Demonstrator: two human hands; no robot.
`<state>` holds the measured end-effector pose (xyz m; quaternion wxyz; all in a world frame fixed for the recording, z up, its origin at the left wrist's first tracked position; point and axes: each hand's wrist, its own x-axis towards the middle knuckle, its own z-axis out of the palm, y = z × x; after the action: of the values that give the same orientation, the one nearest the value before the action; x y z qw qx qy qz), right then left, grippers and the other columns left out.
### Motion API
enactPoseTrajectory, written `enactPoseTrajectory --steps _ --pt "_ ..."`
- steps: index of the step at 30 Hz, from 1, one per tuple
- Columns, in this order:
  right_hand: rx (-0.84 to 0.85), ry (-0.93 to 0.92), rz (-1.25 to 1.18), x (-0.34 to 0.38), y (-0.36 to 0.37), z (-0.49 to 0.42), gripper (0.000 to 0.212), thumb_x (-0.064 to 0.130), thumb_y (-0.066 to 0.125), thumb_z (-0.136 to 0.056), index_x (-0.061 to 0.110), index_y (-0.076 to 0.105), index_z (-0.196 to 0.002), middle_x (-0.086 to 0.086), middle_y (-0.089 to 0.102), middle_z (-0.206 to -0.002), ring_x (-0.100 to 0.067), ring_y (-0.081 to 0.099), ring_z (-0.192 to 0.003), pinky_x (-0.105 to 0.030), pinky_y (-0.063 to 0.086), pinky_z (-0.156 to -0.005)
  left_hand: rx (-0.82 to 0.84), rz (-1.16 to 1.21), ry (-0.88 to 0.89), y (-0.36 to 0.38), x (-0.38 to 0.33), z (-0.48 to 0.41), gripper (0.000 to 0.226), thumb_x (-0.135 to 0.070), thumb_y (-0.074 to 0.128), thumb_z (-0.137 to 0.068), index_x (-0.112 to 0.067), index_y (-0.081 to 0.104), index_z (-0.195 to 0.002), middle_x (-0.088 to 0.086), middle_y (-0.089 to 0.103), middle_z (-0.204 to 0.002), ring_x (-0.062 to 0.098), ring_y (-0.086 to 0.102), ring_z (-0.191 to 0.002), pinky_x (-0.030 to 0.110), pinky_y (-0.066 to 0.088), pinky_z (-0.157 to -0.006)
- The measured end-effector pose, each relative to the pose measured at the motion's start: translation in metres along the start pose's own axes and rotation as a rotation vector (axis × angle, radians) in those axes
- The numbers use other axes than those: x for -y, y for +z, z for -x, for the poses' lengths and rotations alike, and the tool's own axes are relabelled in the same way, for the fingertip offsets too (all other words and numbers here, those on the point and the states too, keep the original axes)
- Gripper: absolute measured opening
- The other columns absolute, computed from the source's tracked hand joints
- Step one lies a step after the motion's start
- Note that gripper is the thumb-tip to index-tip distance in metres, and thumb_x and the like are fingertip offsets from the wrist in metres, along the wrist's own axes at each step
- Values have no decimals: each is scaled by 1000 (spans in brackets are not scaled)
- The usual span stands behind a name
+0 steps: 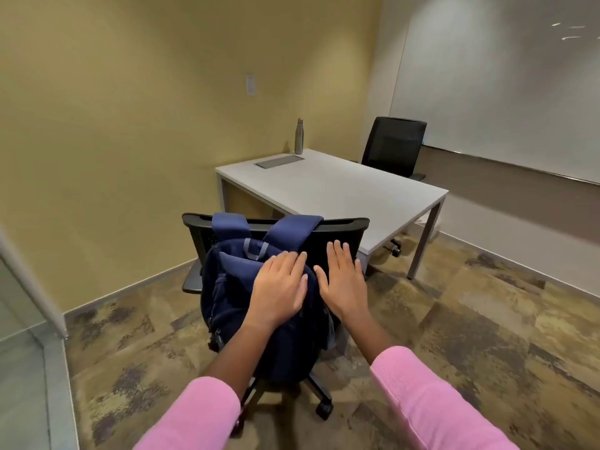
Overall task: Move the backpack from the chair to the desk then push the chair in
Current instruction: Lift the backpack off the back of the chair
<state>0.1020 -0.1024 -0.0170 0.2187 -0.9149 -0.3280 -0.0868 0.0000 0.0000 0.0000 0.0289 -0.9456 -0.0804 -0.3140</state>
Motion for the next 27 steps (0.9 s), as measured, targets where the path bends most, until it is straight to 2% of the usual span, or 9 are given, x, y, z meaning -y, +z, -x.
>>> enactPoseTrajectory --steps 3,5,6,9,14,17,22,25,27 --pt "-49 -59 15 3 -8 -17 58 38 26 -97 11 11 -146 -7 12 -158 -19 3 -146 -42 6 -118 -25 -18 -35 2 6 -27 51 -23 57 -87 2 46 -130 23 53 -132 37 49 -124 49 43 -100" --pt "-52 -111 -3 7 -13 -31 58 38 27 -97 11 12 -146 -7 12 -158 -19 3 -146 -42 6 -118 50 -7 -77 5 16 -45 61 -30 44 -94 -1 20 -142 21 23 -151 33 20 -141 46 19 -115" --pt "-48 -129 -10 8 -15 -37 58 38 27 -97 11 12 -146 -7 12 -158 -18 3 -146 -42 6 -118 82 4 -99 10 20 -52 63 -33 36 -96 -3 9 -144 17 11 -155 30 8 -144 44 9 -117" --pt "-6 -156 -19 9 -20 -56 56 38 25 -97 12 12 -146 -6 12 -158 -19 3 -146 -44 5 -118 103 1 -119 22 31 -68 65 -38 29 -97 -7 -3 -144 13 -2 -157 26 -5 -144 41 -4 -117" --pt "114 -146 -16 0 -18 -79 51 35 24 -98 14 20 -144 -4 24 -155 -17 12 -145 -48 4 -117 176 -28 -118 41 39 -88 66 -42 23 -97 -4 -3 -144 16 -2 -156 25 -5 -144 42 -5 -117" --pt "143 -153 9 -8 -17 -82 49 34 24 -98 16 20 -144 -2 28 -154 -15 16 -144 -46 3 -117 224 -5 -161 49 37 -96 66 -43 23 -97 -3 1 -144 17 1 -156 26 -3 -144 43 -2 -117" --pt "133 -165 -19 -21 -20 -104 44 30 21 -99 16 36 -137 -4 43 -145 -18 30 -138 -42 15 -116 262 1 -179 53 27 -125 64 -43 21 -97 -2 6 -144 17 7 -156 25 -2 -144 44 -2 -117" --pt "114 -176 -10 -33 -21 -118 42 30 22 -98 16 48 -128 -6 47 -141 -19 35 -134 -41 21 -113 389 -14 -273 56 19 -145 65 -44 24 -97 0 14 -143 21 18 -153 30 6 -144 47 6 -116" --pt "97 -199 -21 -41 -20 -126 41 30 24 -98 18 55 -121 -6 52 -137 -19 40 -131 -40 23 -112 494 -44 -332 58 13 -157 62 -46 27 -95 1 31 -137 22 37 -144 34 23 -138 48 19 -112"
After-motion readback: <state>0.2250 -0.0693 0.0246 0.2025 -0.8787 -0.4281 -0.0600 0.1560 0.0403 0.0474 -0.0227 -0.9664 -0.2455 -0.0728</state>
